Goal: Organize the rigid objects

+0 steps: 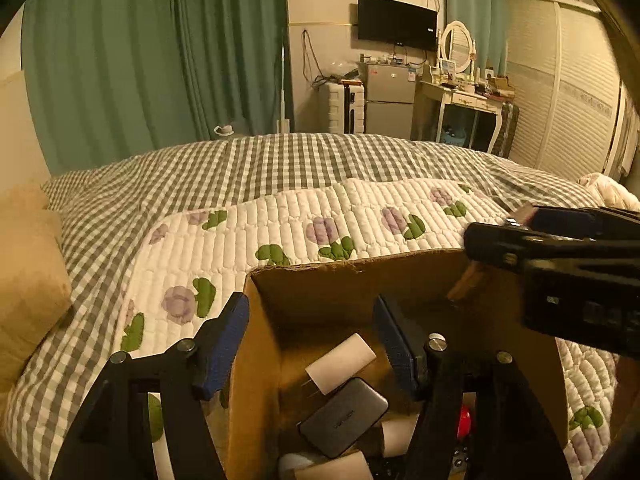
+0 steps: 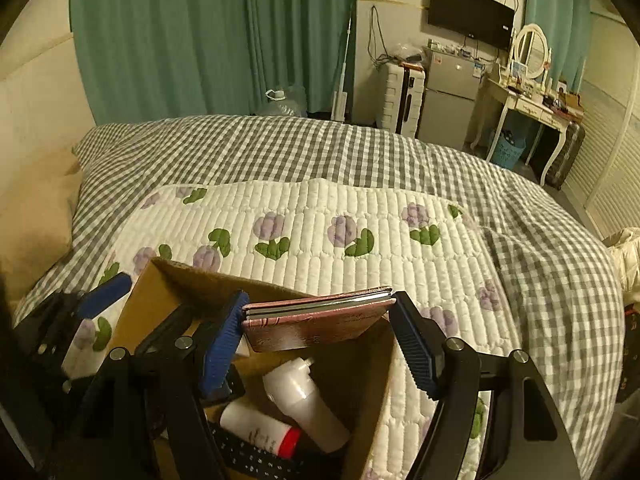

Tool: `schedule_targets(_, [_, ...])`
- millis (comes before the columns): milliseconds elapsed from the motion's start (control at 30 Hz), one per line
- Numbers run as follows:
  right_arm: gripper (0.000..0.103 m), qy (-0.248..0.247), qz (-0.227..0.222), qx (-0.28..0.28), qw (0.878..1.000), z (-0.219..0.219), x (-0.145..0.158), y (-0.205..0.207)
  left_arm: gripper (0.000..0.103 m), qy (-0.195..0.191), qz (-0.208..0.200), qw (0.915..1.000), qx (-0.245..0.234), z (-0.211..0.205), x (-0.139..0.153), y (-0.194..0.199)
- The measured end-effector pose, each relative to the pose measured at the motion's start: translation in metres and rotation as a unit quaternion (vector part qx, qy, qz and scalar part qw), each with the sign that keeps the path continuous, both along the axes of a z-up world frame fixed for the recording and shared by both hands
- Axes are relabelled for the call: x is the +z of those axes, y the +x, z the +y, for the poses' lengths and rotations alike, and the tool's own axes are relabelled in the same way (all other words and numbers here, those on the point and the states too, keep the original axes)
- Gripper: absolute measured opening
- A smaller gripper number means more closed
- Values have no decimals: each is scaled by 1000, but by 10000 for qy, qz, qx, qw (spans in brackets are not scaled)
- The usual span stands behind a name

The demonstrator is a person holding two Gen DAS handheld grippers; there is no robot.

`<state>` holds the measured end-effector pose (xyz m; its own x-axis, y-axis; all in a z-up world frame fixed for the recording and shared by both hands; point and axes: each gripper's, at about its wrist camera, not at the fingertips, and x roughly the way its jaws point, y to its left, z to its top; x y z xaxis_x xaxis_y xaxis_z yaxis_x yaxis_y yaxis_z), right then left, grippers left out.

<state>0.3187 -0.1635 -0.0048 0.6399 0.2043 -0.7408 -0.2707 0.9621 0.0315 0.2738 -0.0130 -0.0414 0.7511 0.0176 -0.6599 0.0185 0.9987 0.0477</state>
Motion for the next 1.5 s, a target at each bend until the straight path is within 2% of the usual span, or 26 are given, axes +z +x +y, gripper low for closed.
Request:
schedule_targets(200, [75,12,-208,-128,9997,-2,8,-13,67,30,-102,9999,15,2,16,-20])
schedule_targets(400, [75,-1,-588,-233,9980,-17,54,-52,67,13,-497,9988,42,5,59,-53])
schedule_targets(667, [77,102,-1376,-294,9900,-34,130,-139,67,151,-1179,9929,95,3,128,-126])
schedule_targets(767, [80,123,-1654,-257,9858,-37,145,-179,67,107,-1408,9900,59,2,144,-157])
schedule_targets(833, [83,58,-1834,-221,9828,-36,148,-205,72,72,-1572,9875,71,3,148,-179])
schedule_targets(967, [87,-86,-2173,-300,9756,-32,135,-250,85,2,-1815,9832,179,7,137,-205])
schedule_targets(1067, [96,66,-2225,-327,9744,-30,115,-264,102,-126,-1907,9813,221,13,114,-217])
schedule_targets(1100, [103,131,-2207,-309,9748,-30,107,-266,103,-159,-1942,9806,221,14,106,-220])
schedule_targets(1167, [103,240,-2223,-231,9744,-31,89,-267,103,-110,-2041,9778,456,18,87,-222])
schedule_targets(1300, [103,171,-2200,-287,9749,-29,56,-261,103,-15,-1826,9822,447,21,53,-216])
schedule_targets(1400, [103,496,-2172,-392,9741,-35,39,-258,103,-143,-1717,9844,354,22,41,-217])
schedule_targets(1500, [103,587,-2170,-401,9736,-35,24,-254,103,-62,-1730,9845,284,21,35,-219])
